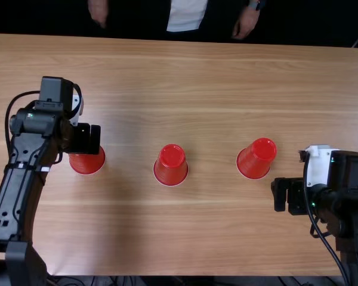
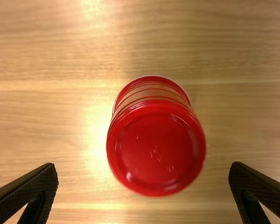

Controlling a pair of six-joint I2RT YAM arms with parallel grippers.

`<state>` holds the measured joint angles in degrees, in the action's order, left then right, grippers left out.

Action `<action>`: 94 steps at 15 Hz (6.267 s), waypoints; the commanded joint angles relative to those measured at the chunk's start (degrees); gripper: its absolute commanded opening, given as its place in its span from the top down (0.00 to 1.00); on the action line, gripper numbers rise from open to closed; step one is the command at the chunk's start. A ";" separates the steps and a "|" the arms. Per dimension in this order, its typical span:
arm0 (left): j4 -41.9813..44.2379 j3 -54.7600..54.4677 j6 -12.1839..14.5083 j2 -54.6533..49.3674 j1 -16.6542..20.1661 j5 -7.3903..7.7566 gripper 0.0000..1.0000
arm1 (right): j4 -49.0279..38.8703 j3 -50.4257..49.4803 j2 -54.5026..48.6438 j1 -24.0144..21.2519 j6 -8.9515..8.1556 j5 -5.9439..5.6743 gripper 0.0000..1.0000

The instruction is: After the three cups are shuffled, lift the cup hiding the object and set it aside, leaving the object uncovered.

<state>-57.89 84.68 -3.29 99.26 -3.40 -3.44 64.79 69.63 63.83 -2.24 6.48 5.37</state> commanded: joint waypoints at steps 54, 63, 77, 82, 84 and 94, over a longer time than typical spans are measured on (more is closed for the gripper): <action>-4.44 -6.02 -8.21 2.78 17.29 -9.42 0.00 | -3.24 -2.21 -2.92 0.92 -0.05 0.33 0.00; -5.50 -5.50 -8.31 -7.94 17.64 -10.06 0.00 | -3.24 -1.86 -3.10 0.66 -0.05 0.33 0.00; -20.58 -2.68 -8.10 -29.74 0.50 -6.26 0.00 | -0.19 -0.98 -3.01 1.19 0.06 0.33 0.00; -20.79 -6.37 -8.10 -38.36 0.15 1.23 0.00 | -0.19 -1.60 -4.16 1.19 -0.05 0.33 0.00; -19.74 -10.94 -8.00 -42.93 0.15 1.54 0.00 | -0.19 -2.48 -8.11 1.19 -0.15 0.33 0.00; 1.46 -46.10 -8.31 -78.26 0.94 0.49 0.00 | -11.68 -22.25 -35.18 1.10 -2.68 0.54 0.00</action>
<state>-56.86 39.53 -10.98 22.57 -2.63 -2.63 53.12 48.88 29.82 -1.85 4.60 5.54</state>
